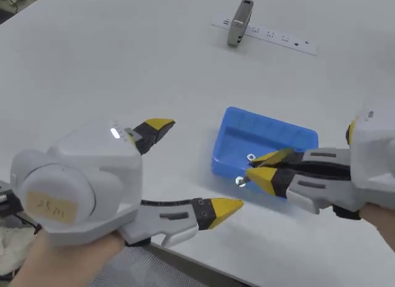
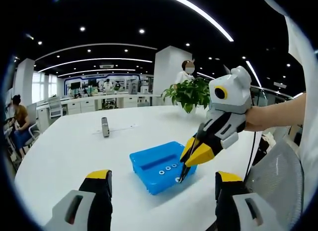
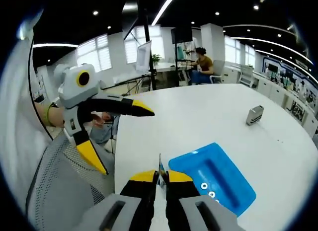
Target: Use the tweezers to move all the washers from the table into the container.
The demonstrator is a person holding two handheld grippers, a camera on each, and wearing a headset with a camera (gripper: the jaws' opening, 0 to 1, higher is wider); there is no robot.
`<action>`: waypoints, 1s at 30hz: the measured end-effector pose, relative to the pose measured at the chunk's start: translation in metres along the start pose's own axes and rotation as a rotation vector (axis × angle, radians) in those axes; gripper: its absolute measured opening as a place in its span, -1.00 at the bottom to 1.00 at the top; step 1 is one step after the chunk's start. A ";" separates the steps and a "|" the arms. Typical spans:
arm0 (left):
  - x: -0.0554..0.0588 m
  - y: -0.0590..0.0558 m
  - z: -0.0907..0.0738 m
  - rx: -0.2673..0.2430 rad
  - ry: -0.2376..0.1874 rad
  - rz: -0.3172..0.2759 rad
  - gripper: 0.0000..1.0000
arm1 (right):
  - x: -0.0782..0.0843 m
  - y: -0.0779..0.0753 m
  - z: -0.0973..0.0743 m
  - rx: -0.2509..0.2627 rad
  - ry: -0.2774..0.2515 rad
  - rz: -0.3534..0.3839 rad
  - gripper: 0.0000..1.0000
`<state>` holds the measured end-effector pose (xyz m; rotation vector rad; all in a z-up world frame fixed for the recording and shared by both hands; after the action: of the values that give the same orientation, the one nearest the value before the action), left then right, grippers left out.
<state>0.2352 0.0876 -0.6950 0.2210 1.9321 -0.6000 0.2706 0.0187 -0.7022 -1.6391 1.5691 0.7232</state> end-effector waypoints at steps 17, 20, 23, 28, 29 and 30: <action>0.000 -0.003 -0.001 0.018 0.001 -0.005 0.55 | 0.016 -0.050 0.035 0.072 0.072 0.019 -0.94; 0.000 -0.003 -0.001 0.020 0.003 -0.007 0.53 | 0.025 -0.055 0.043 0.070 0.087 0.034 -0.94; 0.000 -0.003 -0.001 0.024 0.004 -0.010 0.49 | 0.032 -0.057 0.049 0.066 0.106 0.042 -0.94; 0.001 -0.005 -0.001 0.033 0.011 -0.011 0.43 | 0.040 -0.056 0.055 0.057 0.123 0.054 -0.94; 0.002 -0.005 -0.001 0.033 0.013 -0.010 0.43 | 0.041 -0.056 0.055 0.057 0.125 0.056 -0.94; 0.002 -0.005 -0.001 0.034 0.013 -0.010 0.43 | 0.041 -0.055 0.055 0.056 0.128 0.056 -0.94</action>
<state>0.2321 0.0834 -0.6948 0.2374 1.9373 -0.6392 0.3340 0.0386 -0.7599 -1.6335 1.7156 0.6076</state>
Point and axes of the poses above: the centre of the closed fingertips' face, and the gripper's own axes: z roughly forward along the fingers, y roughly to its left, x roughly out of its underside, the point moved 2 cm from there along -z, roughly backward along the fingers, and after that the axes turned 15 degrees about -z, right-handed, at the moved point
